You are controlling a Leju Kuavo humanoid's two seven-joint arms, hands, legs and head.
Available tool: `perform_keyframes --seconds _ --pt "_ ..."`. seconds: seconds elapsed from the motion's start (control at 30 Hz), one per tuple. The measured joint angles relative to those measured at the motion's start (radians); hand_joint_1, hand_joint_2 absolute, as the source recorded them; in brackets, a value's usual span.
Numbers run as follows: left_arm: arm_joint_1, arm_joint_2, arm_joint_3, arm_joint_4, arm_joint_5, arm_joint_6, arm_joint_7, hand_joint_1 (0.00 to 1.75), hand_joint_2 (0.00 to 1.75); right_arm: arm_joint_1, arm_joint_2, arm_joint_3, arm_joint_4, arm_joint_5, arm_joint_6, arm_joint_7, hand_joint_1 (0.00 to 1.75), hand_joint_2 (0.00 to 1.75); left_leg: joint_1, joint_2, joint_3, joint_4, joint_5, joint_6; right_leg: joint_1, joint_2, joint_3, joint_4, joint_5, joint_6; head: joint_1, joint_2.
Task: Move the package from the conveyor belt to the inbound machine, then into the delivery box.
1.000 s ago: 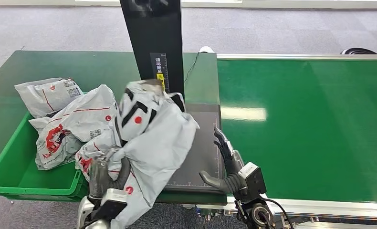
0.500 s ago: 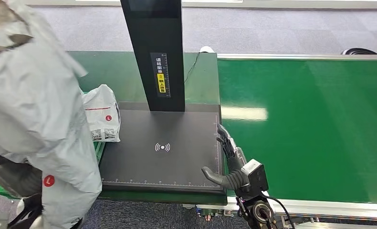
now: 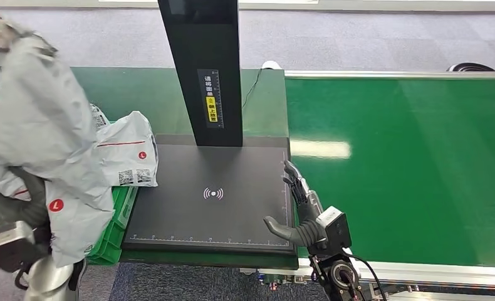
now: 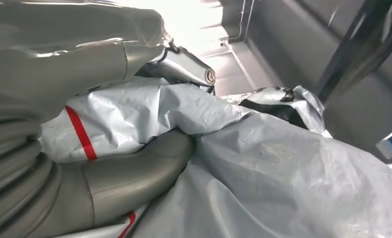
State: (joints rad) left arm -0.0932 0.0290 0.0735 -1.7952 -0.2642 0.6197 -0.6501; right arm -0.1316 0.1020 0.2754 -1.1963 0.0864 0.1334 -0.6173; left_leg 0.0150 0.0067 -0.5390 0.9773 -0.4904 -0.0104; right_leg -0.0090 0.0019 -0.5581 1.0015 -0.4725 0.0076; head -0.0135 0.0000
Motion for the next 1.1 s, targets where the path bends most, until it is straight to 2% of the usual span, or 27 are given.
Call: perform_keyframes --seconds 0.07,0.23,0.4,0.5,0.63,1.0,1.07,1.1 --pt "-0.037 0.003 0.017 0.106 -0.091 -0.013 0.072 1.54 1.75 0.004 0.001 0.000 -0.008 0.005 -0.006 0.001 0.00 1.75 0.000 0.000 0.000 0.000 0.000 0.000 0.000 0.000 0.000 0.000 0.000 0.000 0.000 0.000" --pt "-0.127 0.027 0.048 0.362 -0.320 -0.077 0.266 1.62 1.75 0.017 0.001 -0.007 -0.026 0.012 -0.010 0.010 0.00 1.75 0.000 0.000 0.000 0.000 0.001 0.000 0.000 0.000 0.000 0.000 0.000 0.000 0.000 0.000" --pt "-0.228 0.051 0.076 0.540 -0.469 -0.104 0.370 1.65 1.75 0.018 0.003 -0.012 -0.032 0.024 0.002 0.019 0.00 1.75 0.000 -0.001 0.001 0.000 0.001 -0.001 0.000 -0.001 0.002 0.000 0.000 0.000 0.000 0.000" --pt "-0.271 0.065 0.102 0.611 -0.494 -0.102 0.385 1.66 1.75 0.018 0.004 -0.014 -0.035 0.027 0.005 0.021 0.00 1.75 0.000 0.000 0.002 0.000 0.001 -0.001 0.000 0.000 0.002 0.001 0.000 0.000 0.000 0.000" --pt "-0.303 0.088 0.157 0.670 -0.464 -0.087 0.360 1.66 1.75 0.021 0.004 -0.018 -0.037 0.030 0.005 0.022 0.00 1.75 0.000 0.000 0.002 0.000 0.002 -0.003 0.000 0.000 0.001 0.002 0.001 -0.001 0.000 0.000" --pt "-0.311 0.126 0.277 0.685 -0.402 -0.080 0.326 1.64 1.75 0.040 0.003 -0.024 -0.066 0.036 0.004 0.029 0.00 1.75 0.001 0.000 0.000 0.000 0.002 -0.003 0.001 0.000 -0.001 0.002 0.001 -0.001 0.000 0.000" --pt "-0.309 0.131 0.285 0.685 -0.402 -0.087 0.323 1.51 1.75 0.045 0.003 -0.026 -0.070 0.037 0.004 0.029 0.00 1.75 0.001 0.000 0.000 0.000 0.002 -0.003 0.001 0.000 -0.001 0.002 0.001 -0.001 0.000 0.000" --pt "-0.307 0.133 0.287 0.685 -0.403 -0.091 0.322 1.13 1.75 0.046 0.003 -0.026 -0.071 0.037 0.004 0.029 0.00 1.75 0.001 0.000 0.000 0.000 0.002 -0.003 0.001 0.000 -0.001 0.002 0.001 -0.001 0.000 0.000"
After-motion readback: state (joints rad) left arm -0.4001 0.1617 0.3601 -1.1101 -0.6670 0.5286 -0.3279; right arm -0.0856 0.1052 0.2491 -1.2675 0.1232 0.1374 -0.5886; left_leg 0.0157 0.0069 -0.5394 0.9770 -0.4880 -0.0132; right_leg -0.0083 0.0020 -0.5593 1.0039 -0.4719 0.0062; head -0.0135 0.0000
